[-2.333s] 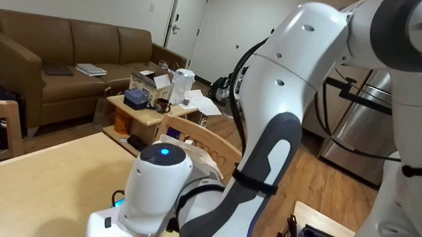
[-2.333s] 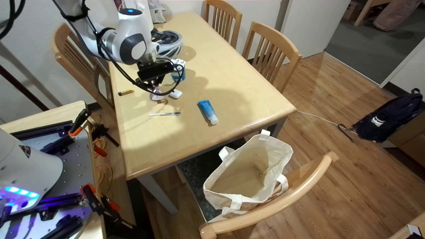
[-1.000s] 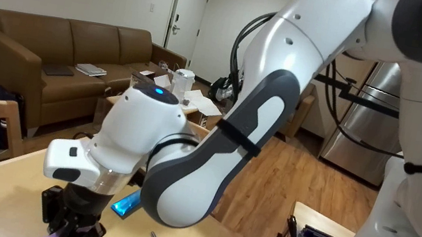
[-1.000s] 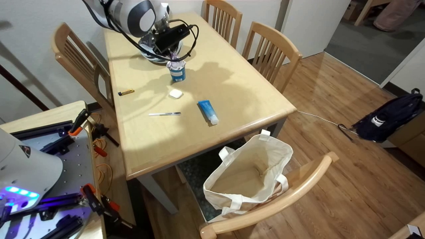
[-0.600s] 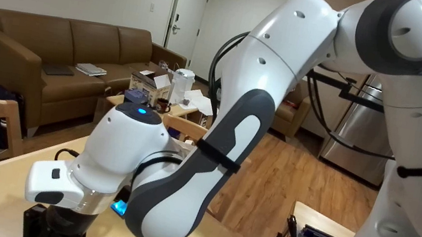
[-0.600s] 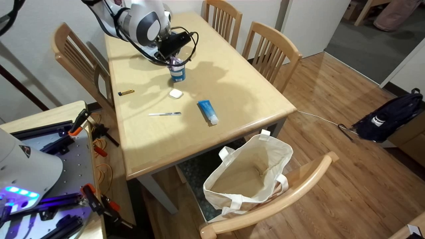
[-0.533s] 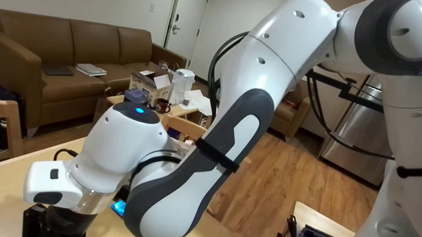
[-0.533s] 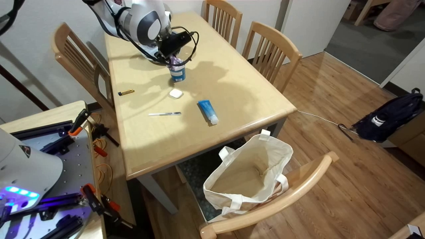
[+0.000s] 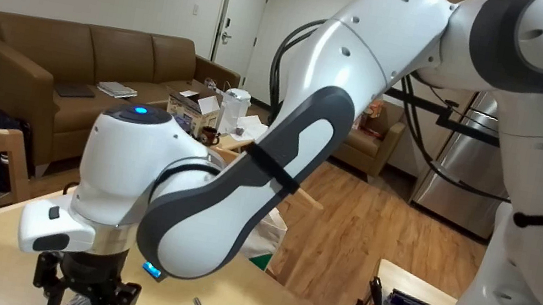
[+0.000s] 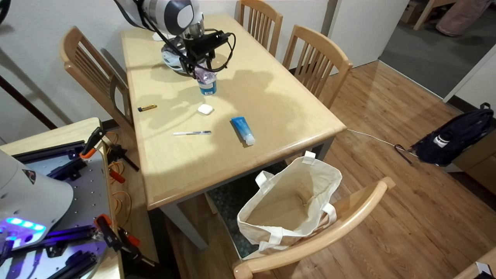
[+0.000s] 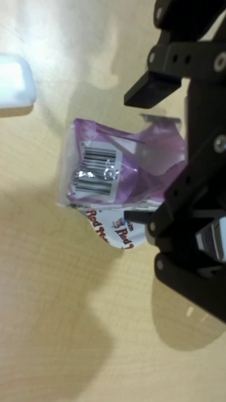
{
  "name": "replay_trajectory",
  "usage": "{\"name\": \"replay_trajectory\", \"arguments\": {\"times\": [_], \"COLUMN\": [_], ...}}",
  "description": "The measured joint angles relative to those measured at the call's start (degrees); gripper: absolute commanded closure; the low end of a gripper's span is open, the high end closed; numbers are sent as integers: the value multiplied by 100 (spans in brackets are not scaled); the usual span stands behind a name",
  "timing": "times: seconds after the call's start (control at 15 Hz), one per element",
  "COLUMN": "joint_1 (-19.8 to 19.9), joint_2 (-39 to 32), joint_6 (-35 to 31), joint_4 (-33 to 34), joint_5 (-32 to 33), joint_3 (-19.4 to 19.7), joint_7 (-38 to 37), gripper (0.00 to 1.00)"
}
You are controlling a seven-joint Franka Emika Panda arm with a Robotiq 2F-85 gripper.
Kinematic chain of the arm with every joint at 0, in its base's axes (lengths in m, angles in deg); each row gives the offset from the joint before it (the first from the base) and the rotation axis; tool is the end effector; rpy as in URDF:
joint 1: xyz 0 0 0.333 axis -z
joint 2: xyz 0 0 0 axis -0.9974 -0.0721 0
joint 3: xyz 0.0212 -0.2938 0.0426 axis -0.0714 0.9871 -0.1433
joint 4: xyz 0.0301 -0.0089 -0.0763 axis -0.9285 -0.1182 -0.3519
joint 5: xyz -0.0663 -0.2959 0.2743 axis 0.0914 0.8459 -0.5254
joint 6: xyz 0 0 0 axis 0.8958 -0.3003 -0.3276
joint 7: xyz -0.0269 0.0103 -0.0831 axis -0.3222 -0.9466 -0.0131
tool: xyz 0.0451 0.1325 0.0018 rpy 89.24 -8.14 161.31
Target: Put the purple packet on top of the yoghurt bottle
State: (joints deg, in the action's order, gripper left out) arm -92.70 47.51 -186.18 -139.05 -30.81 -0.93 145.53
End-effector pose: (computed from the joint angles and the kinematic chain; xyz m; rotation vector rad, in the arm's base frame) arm 0.5433 0.3060 0.1287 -1.9016 -2.4729 -0.2114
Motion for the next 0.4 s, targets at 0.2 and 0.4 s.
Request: {"name": "replay_trajectory", "arguments": {"times": [0.2,0.4], "joint_1": [-188,-344], "joint_2": [336,646], "joint_6": [1394,2286], "joint_4": [436,757], "joint_5": [80,84], "joint_3": [182,313], "joint_7": [219,338], "gripper": [0,0]}}
